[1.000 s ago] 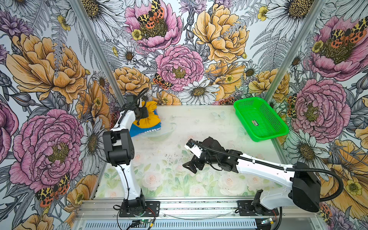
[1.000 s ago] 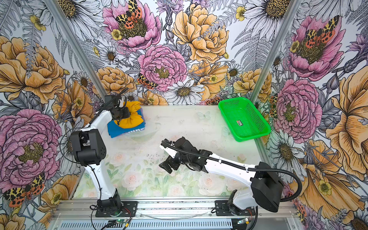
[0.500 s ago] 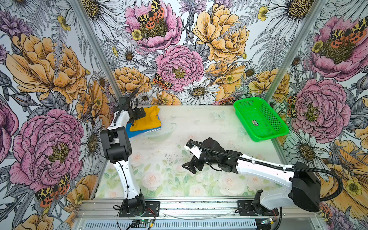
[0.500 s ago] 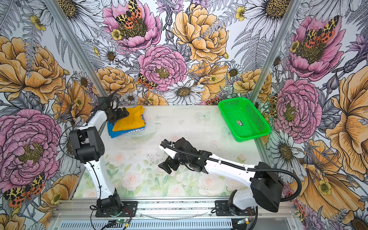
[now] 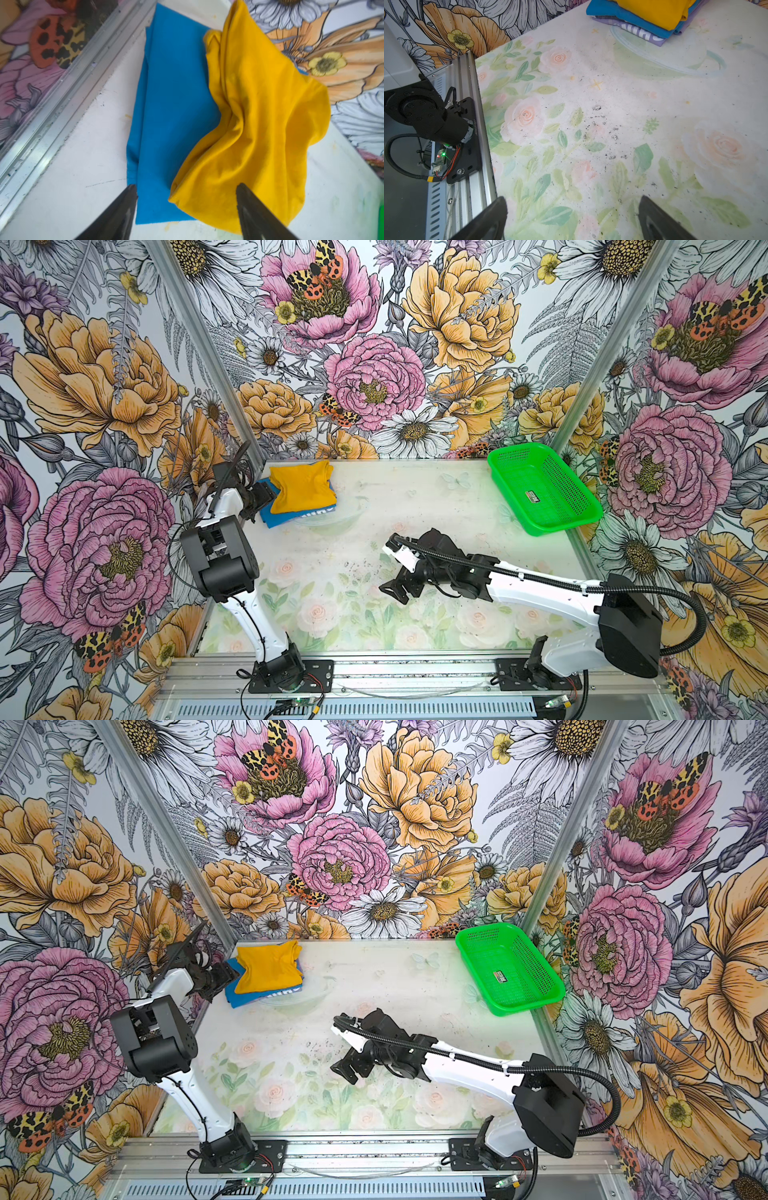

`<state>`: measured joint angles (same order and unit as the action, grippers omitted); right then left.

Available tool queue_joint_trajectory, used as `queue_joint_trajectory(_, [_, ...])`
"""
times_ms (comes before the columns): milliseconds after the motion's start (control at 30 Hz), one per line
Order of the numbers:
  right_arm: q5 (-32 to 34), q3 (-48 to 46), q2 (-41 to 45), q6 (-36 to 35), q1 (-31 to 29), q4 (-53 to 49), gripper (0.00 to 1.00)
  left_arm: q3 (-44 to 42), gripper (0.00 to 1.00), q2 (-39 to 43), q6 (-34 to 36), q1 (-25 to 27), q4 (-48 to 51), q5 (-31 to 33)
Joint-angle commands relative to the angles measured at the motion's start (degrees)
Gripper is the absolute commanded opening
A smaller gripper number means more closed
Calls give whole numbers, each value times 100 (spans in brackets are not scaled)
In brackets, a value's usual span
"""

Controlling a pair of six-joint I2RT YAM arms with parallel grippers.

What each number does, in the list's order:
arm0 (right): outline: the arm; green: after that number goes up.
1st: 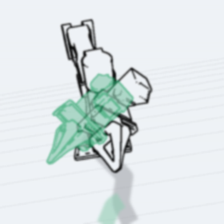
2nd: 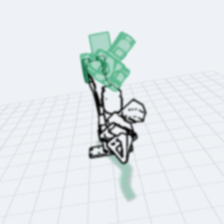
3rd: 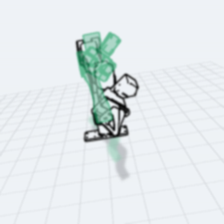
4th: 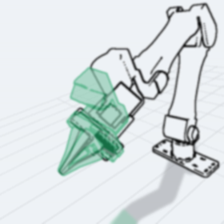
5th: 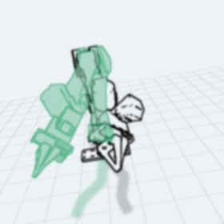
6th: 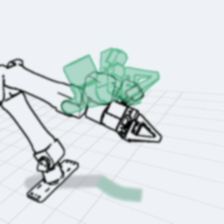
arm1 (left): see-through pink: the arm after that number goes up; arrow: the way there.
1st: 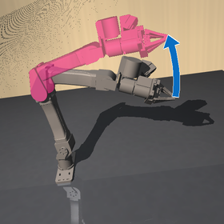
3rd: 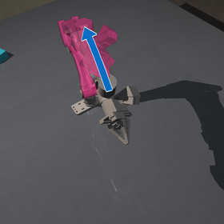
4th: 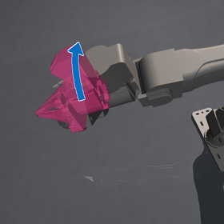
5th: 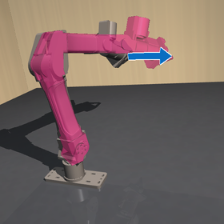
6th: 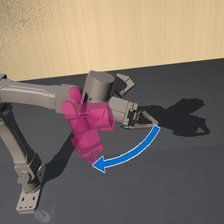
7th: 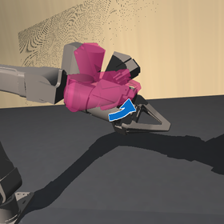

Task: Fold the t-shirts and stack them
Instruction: 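Carry the yellow shirt onto the blue shirt with the left gripper while the right retracts, then lower the yellow shirt onto the blue shirt and open the left gripper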

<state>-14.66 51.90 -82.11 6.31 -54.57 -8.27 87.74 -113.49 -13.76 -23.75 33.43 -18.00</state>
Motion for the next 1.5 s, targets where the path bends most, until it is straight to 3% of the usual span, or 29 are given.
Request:
queue_joint_trajectory(0, [76, 57, -51, -57, -47, 109, 99, -9, 62, -213, 17, 19, -371, -428])
queue_joint_trajectory(333, [182, -128, -16, 1, -37, 151, 99, -125, 43, -542, -69, 19, -699, -679])
queue_joint_trajectory(367, [195, -127, -16, 0, -40, 161, 100, -122, 38, -542, -74, 13, -715, -670])
queue_joint_trajectory(500, [208, -128, -34, 10, -45, 177, 99, -135, 1, -463, -101, -6, -706, -642])
queue_joint_trajectory(733, [156, -153, -68, 39, -37, 194, 99, -857, 0, 495, -428, -48, -928, 558])
queue_joint_trajectory(1100, [3, -168, -104, 112, -43, 203, 99, -2044, 0, 1426, -1016, -237, -1583, 1112])
queue_joint_trajectory(1133, [-2, -164, -104, 121, -37, 203, 100, -2050, 8, 1426, -1043, -249, -1597, 1084])
queue_joint_trajectory(1167, [-3, -177, -104, 133, -39, 203, 99, -2058, 30, 1453, -1073, -261, -1647, 995])
queue_joint_trajectory(1233, [2, -189, -95, 158, -37, 201, 100, -2053, 94, 1558, -1201, -258, -1732, 831])
queue_joint_trajectory(1267, [3, -202, -82, 159, -43, 203, 99, -2027, 99, 1605, -1191, -254, -1790, 692])
queue_joint_trajectory(1467, [59, -174, -94, 178, -38, 203, 99, -1246, 99, 1365, -1010, 34, -1745, -444])
